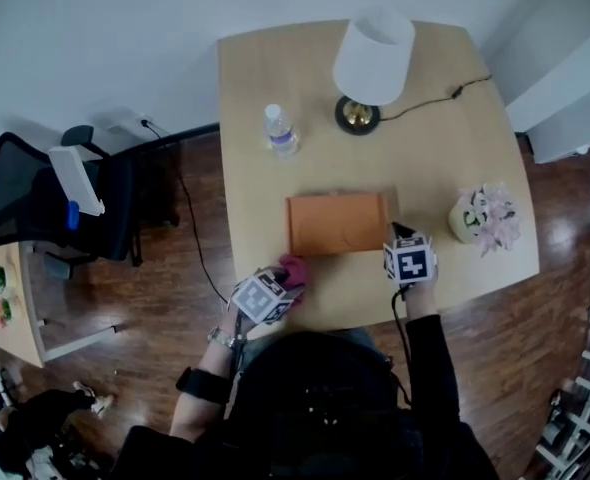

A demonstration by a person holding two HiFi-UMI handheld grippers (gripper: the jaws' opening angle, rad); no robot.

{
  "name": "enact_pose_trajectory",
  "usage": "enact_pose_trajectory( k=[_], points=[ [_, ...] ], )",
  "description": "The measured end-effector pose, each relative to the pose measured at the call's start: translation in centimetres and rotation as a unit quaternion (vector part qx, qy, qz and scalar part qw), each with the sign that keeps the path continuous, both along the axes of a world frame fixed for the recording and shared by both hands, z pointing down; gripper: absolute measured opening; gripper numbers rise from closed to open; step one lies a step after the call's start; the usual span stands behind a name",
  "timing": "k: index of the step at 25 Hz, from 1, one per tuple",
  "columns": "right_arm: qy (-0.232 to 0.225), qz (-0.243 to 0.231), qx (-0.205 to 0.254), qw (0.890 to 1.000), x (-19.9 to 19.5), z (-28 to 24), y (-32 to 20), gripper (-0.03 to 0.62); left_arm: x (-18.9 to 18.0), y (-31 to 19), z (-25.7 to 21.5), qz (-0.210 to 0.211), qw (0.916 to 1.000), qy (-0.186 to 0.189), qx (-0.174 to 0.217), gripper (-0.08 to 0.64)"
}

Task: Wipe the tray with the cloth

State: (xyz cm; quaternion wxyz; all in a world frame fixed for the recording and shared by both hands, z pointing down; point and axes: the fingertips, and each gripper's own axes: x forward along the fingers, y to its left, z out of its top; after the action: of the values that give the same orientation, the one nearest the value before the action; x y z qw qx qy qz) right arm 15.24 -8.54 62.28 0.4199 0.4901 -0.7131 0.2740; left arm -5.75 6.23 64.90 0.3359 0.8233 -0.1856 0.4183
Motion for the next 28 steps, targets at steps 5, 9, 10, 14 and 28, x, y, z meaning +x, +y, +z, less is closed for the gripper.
enact_pose_trajectory(
  k=[5,9,10,14,28],
  points=[
    [0.007,0.000,0.039,0.999,-1.0,-2.2,0.4,0.006,-2.6,-2.0,-1.6,-0.065,0.9975,0.026,0.005,0.100],
    [-0.021,-0.024,0.047,0.998,-4.2,-3.4,1.2,0.006,-4.7,-4.7,-1.5,-0.084,0.9962,0.023,0.003,0.098],
    [-0.024,-0.032,0.042,0.998,-5.0,-3.2,1.6,0.006,-5.0,-4.8,-1.4,-0.070,0.9973,0.020,-0.002,0.098],
    [-0.017,-0.057,0.015,0.998,-7.3,-1.4,2.9,0.006,-6.6,-5.1,-2.4,-0.014,0.9994,0.027,-0.015,0.100],
    [0.019,-0.057,-0.010,0.998,-8.3,0.0,3.7,0.007,-6.1,-22.1,-2.5,-0.224,0.9667,0.117,0.041,0.098]
  ],
)
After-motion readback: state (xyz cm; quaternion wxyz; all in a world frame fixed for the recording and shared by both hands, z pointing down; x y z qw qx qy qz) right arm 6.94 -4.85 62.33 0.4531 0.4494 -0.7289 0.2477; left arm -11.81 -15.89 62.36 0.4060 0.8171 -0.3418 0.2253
